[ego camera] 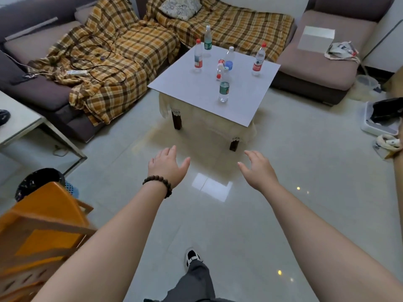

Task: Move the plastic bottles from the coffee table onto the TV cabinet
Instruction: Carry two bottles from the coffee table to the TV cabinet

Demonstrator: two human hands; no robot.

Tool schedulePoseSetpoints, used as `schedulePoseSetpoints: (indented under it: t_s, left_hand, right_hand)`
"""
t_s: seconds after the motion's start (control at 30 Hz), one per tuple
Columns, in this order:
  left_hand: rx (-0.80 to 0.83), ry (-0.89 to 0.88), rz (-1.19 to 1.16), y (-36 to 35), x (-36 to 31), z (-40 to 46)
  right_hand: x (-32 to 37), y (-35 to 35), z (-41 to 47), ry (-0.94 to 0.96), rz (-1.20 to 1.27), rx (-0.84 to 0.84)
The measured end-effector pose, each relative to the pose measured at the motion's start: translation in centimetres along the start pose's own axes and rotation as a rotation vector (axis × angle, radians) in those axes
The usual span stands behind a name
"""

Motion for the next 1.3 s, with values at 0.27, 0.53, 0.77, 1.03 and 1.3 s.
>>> schedulePoseSetpoints:
  t_s: [0.27,0.53,0.77,1.03,1.3]
  left_hand:
    - [0.007,-0.038,-0.039,3.6,-2.8,12.3]
    - [0.044,-0.065,0.013,3.5,-6.8,24.6]
    - [0.041,-0.109,0.04,4.2,-14.5,38.3]
    - [0.085,-0.17,0.084,7.1,-25.2,52.2]
    - [0.149,-0.21,0.158,7.0,-29.9,60.0]
  right_hand:
    - [2.3,1.3,13.0,-0.007,0.022,-0.068]
    - [-0.1,1.2,25.1,-0.037,0.018,-0.087]
    - [-5.2,1.9,39.8,-0.085,0.039,-0.097]
    - [-8.5,4.7,54.7,-0.166,0.084,-0.088]
    - [-11.2,5.1,61.3,-0.263,0.131,-0.096]
Point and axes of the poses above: each hand's wrist, its own z-axis towards the middle knuckle, its own y-axis out of the back of the hand, x = y × z, the point moved 5 cm from there along z, towards the middle knuckle, and after that the axes turned 15 degrees about y, right-handed, at the moved point
